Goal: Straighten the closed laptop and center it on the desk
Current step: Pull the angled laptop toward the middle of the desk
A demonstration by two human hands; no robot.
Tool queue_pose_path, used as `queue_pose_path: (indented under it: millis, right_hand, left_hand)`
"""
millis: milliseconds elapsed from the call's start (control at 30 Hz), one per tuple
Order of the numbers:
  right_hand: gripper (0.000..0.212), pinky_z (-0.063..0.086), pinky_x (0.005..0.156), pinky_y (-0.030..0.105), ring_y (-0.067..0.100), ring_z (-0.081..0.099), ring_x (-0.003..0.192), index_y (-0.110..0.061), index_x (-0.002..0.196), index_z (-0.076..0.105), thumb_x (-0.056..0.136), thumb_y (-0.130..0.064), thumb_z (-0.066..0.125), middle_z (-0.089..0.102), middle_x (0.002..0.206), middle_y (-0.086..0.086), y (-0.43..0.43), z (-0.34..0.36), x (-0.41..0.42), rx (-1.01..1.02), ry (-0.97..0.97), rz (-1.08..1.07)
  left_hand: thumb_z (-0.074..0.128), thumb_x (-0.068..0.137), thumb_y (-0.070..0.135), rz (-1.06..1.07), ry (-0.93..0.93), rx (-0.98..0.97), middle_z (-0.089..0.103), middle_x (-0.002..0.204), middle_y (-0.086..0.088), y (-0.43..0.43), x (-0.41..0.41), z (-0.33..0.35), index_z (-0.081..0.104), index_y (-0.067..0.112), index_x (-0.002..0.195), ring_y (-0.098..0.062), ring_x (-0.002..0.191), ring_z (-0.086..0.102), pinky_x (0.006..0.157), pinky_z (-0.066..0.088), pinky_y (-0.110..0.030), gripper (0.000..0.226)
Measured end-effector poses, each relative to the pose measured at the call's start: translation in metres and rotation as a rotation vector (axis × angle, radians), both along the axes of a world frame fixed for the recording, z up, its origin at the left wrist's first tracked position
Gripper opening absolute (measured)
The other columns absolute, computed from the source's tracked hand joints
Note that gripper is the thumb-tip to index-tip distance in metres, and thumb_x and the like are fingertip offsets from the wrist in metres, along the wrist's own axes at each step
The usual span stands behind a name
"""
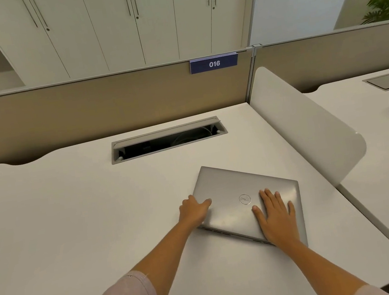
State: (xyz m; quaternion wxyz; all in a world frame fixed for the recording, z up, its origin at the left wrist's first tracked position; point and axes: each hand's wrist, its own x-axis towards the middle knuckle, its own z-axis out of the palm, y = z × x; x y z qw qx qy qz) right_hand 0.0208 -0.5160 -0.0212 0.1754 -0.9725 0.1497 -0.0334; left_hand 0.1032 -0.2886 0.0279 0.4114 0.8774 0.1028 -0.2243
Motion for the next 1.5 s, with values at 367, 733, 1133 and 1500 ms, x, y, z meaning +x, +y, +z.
queue_pose_path:
  millis: [367,733,1133,1500]
  right_hand:
    - [0.059,0.006,0.122,0.044,0.013,0.010,0.151,-0.027,0.153,0.024,0.100,-0.050,0.035,0.022,0.161,-0.010,-0.006,0.001,-0.009,0.028,-0.044,0.046]
    - [0.060,0.025,0.114,0.053,0.026,0.031,0.142,-0.012,0.143,0.040,0.093,-0.042,0.055,0.037,0.153,0.005,-0.019,0.012,-0.012,0.270,-0.154,-0.365]
    - [0.045,0.028,0.105,0.056,0.034,0.037,0.131,-0.026,0.128,0.057,0.085,-0.037,0.063,0.044,0.144,0.003,0.022,0.026,0.009,0.416,-0.103,-0.433]
    - [0.045,0.037,0.106,0.045,0.025,0.054,0.119,-0.028,0.133,0.049,0.091,-0.031,0.062,0.044,0.141,0.000,0.115,0.044,0.039,0.650,-0.042,-0.007]
  left_hand:
    - [0.065,0.082,0.052,0.278,0.331,-0.265,0.054,0.112,-0.010,0.009,0.024,0.026,0.050,0.008,0.125,-0.026,0.095,0.054,0.084,0.042,-0.036,0.063]
    - [0.056,0.090,0.053,0.299,0.339,-0.445,0.060,0.132,-0.012,-0.001,0.007,0.014,0.054,0.006,0.132,-0.029,0.122,0.055,0.108,0.039,-0.039,0.063]
    - [0.059,0.075,0.073,0.168,0.426,-0.616,0.077,0.103,-0.006,0.062,-0.025,0.007,0.069,0.019,0.114,-0.024,0.096,0.073,0.082,0.057,-0.036,0.067]
    - [0.064,0.087,0.045,0.568,0.110,-0.789,0.076,0.105,-0.012,0.180,-0.066,-0.005,0.069,0.012,0.113,-0.031,0.097,0.072,0.092,0.054,-0.045,0.043]
